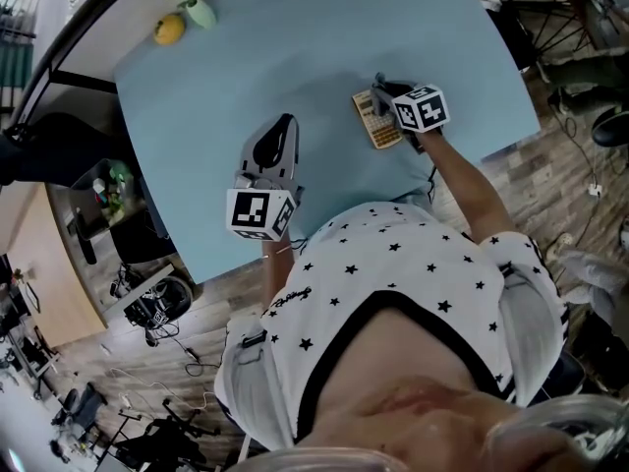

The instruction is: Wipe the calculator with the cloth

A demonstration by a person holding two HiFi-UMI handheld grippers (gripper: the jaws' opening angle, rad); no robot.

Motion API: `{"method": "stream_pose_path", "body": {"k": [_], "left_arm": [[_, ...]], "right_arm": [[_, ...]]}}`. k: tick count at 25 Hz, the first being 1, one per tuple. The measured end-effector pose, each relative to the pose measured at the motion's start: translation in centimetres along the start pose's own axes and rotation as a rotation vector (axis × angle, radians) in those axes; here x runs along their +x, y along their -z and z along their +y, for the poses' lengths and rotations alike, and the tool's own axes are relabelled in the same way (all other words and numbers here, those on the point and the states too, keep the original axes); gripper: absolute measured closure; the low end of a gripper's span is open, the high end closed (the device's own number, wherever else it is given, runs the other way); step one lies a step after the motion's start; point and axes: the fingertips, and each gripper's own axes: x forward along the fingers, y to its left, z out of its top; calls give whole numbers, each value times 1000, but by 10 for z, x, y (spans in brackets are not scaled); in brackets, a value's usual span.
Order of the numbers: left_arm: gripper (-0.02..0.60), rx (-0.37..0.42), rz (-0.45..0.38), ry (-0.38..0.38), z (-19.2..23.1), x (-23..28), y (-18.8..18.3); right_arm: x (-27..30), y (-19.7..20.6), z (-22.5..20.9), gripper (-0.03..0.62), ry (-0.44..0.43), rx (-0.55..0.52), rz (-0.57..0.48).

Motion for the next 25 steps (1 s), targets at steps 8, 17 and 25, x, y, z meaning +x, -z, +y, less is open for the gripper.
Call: {"method": "stream_pose_path", "body": {"k": [8,17,25], "left_arm": [[541,3,6,28,-10,6,0],[541,14,8,48,-16,5,-1],[541,43,8,47,-21,-1,-4]], "right_arm": [[-10,6,-13,543,28,26,-6],[-12,6,-10,542,40,33,-34],[-20,-8,38,542,-71,11,-86]]}}
